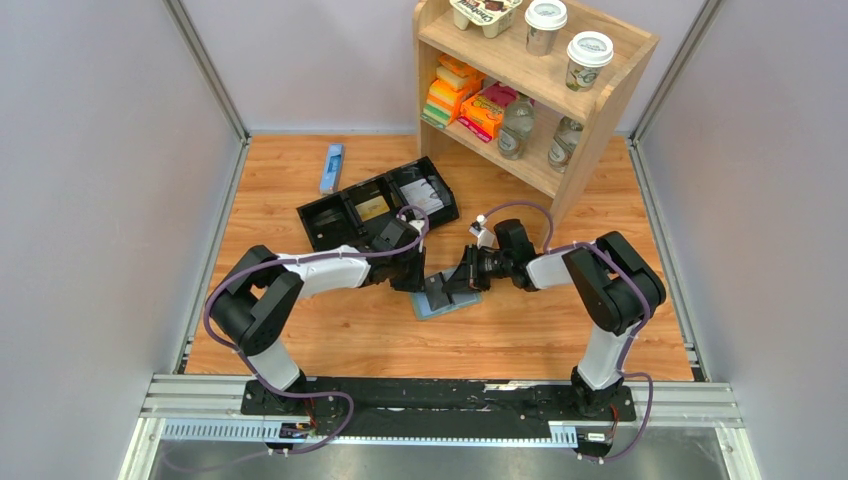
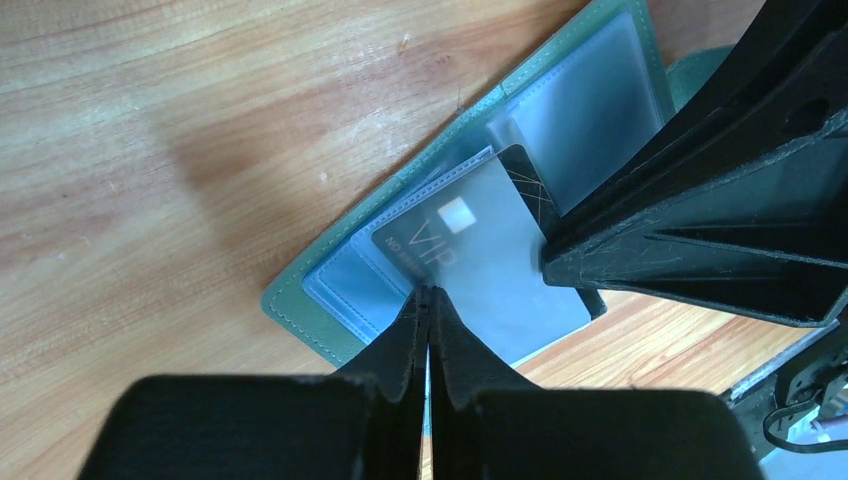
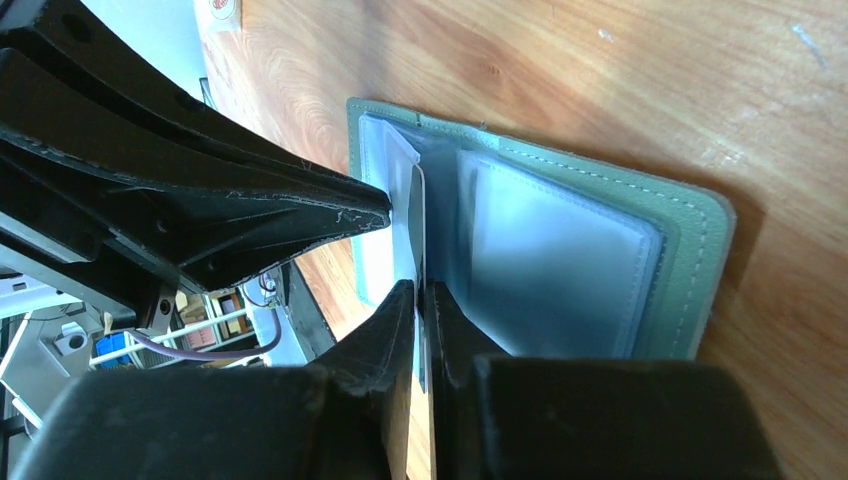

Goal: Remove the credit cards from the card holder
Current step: Remove the credit card from the card holder.

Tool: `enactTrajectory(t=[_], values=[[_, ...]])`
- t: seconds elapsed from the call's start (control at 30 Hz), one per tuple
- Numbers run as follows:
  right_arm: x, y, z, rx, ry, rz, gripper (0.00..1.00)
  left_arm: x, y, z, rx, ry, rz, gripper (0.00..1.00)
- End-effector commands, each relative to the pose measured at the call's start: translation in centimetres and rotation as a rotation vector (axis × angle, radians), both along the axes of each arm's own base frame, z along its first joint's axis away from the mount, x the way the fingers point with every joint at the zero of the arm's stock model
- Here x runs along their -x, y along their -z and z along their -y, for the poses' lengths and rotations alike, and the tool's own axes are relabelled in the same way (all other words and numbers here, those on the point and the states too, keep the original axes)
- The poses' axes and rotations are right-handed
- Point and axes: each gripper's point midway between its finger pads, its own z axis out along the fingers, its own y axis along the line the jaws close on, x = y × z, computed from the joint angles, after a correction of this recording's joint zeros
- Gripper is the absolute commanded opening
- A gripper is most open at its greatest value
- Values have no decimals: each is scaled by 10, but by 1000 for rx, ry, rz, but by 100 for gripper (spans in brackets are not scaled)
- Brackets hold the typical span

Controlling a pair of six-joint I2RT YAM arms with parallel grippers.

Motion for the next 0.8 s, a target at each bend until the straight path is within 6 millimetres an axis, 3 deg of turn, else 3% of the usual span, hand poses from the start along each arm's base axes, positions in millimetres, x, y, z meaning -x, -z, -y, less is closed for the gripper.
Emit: enactTrajectory(t=[0.0, 0.17, 0.33, 0.53, 0.77], values=[[-6, -17, -5, -16, -11, 65, 13, 2, 12, -6, -61, 16, -13, 0], [-7, -23, -4, -26, -2, 80, 15, 12, 23, -19, -102, 3, -37, 0], [-9, -30, -4, -56, 17, 101, 10, 16, 27, -25, -117, -6, -43, 0], [-9, -27, -1, -55, 25, 97, 0, 15, 25, -25, -117, -6, -39, 0], [-15, -21, 14, -23, 82, 97, 0, 18, 27, -29, -128, -11, -42, 0]])
